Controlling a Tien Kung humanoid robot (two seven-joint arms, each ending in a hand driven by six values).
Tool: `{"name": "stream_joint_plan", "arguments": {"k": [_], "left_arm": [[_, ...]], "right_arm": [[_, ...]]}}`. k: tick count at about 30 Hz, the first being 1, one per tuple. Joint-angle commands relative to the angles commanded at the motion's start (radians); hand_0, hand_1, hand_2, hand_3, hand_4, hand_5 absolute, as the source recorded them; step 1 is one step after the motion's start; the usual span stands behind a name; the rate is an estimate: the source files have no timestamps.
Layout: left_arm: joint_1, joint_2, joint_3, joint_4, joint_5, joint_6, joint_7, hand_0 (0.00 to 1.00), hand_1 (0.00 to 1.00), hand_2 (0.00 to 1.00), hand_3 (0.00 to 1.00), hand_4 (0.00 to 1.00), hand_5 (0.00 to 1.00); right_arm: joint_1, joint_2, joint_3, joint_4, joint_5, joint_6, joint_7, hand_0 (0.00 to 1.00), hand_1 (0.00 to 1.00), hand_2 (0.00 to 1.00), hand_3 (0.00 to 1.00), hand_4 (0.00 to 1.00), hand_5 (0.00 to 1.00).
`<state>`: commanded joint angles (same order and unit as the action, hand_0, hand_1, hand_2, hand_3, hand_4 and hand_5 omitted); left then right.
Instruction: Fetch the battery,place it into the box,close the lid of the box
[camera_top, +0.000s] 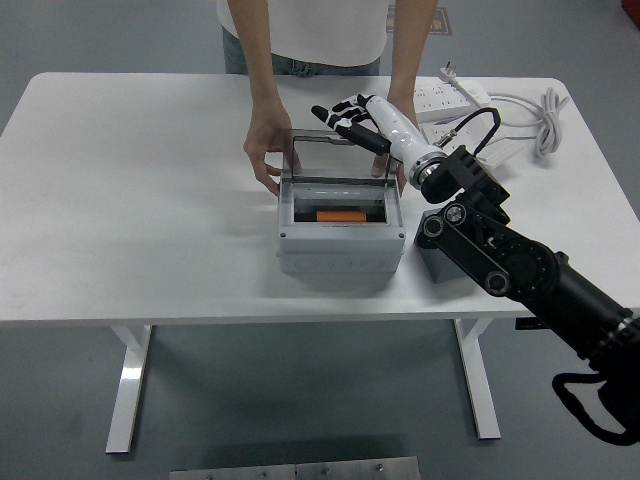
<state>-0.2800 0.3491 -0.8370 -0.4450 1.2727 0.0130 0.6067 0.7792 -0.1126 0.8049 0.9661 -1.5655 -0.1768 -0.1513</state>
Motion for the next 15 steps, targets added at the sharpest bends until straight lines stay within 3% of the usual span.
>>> {"name": "stream_joint_plan", "arguments": {"k": [11,12,15], "left_arm": [[0.006,0.001,0.012,0.001,-0.021,0.010,-0.005,0.632,0.698,0.573,0.541,0.500,0.002],[0.007,0.001,0.013,0.001,-0.023,0.011,-0.005,0.632,0.698,0.573,0.541,0.500,0.002],[0.010,0.002,0.017,0.002,-0.028,0.013,-0.007,0.632,0.698,0.573,0.541,0.500,0.002]], "right_arm": [[-0.002,-0.050,-0.053,0.078,-0.007,0.020,-0.046,0.982,0.800,0.776,0.787,0.998,0.998],[-0.003,-0.055,-0.055,0.087,-0.011,0.020,-0.050,0.934,0.755,0.752,0.781,0.998,0.998],[-0.007,-0.073,-0.059,0.122,-0.022,0.024,-0.068,0.934,0.755,0.752,0.781,0.998,0.998]]}}
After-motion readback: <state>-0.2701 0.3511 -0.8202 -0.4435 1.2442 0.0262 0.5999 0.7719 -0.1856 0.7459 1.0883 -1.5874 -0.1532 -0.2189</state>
